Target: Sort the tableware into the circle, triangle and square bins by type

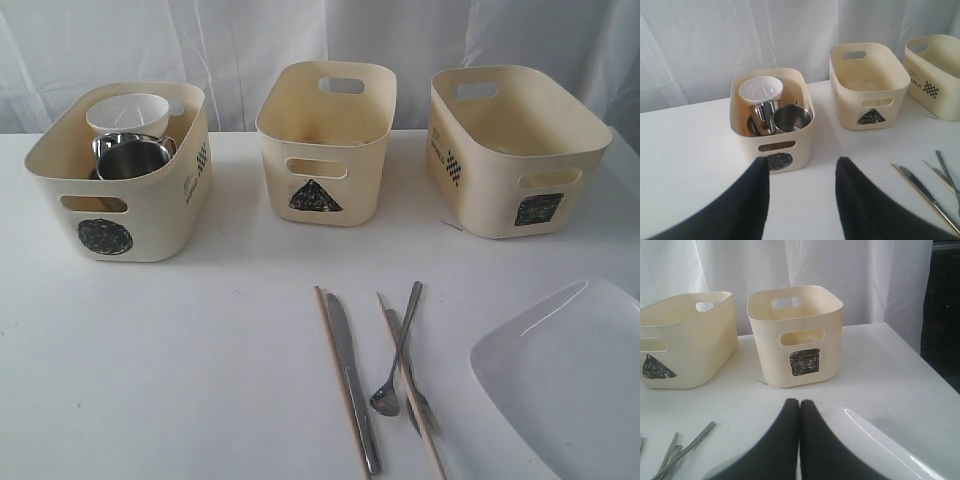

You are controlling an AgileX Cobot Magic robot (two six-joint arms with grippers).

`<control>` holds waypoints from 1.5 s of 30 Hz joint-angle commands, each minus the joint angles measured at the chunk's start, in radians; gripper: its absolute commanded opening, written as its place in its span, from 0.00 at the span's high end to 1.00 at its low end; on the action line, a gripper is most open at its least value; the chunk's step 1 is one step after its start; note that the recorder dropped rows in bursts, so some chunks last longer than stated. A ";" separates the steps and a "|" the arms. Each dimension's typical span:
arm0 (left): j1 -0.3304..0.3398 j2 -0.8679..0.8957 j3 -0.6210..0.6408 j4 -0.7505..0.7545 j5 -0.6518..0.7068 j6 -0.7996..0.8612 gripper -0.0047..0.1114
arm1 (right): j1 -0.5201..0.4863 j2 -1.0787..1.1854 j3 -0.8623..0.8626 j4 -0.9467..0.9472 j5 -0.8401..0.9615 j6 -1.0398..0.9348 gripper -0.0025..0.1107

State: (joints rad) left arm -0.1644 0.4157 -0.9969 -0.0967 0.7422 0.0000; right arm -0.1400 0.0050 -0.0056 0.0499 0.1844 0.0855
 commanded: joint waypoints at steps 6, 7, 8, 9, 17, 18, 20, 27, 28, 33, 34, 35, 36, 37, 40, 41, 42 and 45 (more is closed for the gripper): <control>0.002 -0.229 0.139 -0.022 0.073 0.000 0.55 | 0.001 -0.005 0.006 0.003 -0.008 0.000 0.98; 0.002 -0.242 0.149 -0.022 0.081 0.000 0.55 | 0.001 -0.005 0.006 0.003 -0.008 0.000 0.98; 0.002 -0.255 0.158 -0.022 0.103 0.000 0.55 | 0.001 -0.005 0.006 0.003 -0.008 0.000 0.98; 0.002 -0.262 0.163 -0.022 0.134 0.000 0.55 | 0.001 -0.005 0.006 0.003 -0.008 0.000 0.98; 0.002 -0.265 0.163 0.004 0.147 0.000 0.55 | 0.001 -0.005 0.006 0.004 -0.008 0.000 0.98; 0.002 -0.265 0.163 0.004 0.132 0.000 0.55 | 0.001 -0.005 0.006 0.004 -0.008 0.000 0.98; 0.002 -0.265 0.165 -0.006 0.089 0.025 0.55 | 0.001 -0.005 0.006 0.004 -0.008 0.000 0.98; 0.002 -0.269 0.501 -0.084 -0.401 0.112 0.55 | 0.001 -0.005 0.006 0.003 -0.008 0.000 0.98; 0.002 -0.269 0.536 -0.084 -0.439 0.112 0.55 | 0.001 -0.005 0.006 0.003 -0.008 0.000 0.98; 0.002 -0.269 0.762 -0.084 -0.606 0.110 0.55 | 0.001 -0.005 0.006 0.003 -0.008 0.000 0.98; 0.002 -0.269 0.788 -0.084 -0.611 0.110 0.55 | 0.001 -0.005 0.006 0.003 -0.008 0.000 0.98; 0.002 -0.269 0.812 -0.084 -0.615 0.110 0.55 | 0.001 -0.005 0.006 0.003 -0.008 0.000 0.98; 0.002 -0.269 0.832 -0.084 -0.619 0.110 0.55 | 0.001 -0.005 0.006 0.003 -0.008 0.000 0.98; 0.002 -0.269 0.855 -0.084 -0.625 0.110 0.55 | 0.001 -0.005 0.006 0.003 -0.008 0.000 0.98; 0.002 -0.269 0.920 -0.080 -0.671 0.110 0.55 | 0.001 -0.005 0.006 0.003 -0.008 0.000 0.98; 0.002 -0.269 0.941 -0.080 -0.695 0.108 0.55 | 0.001 -0.005 0.006 0.003 -0.008 0.000 0.98; 0.002 -0.269 0.963 -0.080 -0.726 0.108 0.55 | 0.001 -0.005 0.006 0.003 -0.008 0.000 0.98; 0.002 -0.269 0.997 -0.080 -0.797 0.108 0.55 | 0.001 -0.005 0.006 0.003 -0.008 0.000 0.98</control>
State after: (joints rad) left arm -0.1644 0.1532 -0.0274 -0.1677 0.0214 0.1100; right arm -0.1400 0.0050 -0.0056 0.0499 0.1844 0.0855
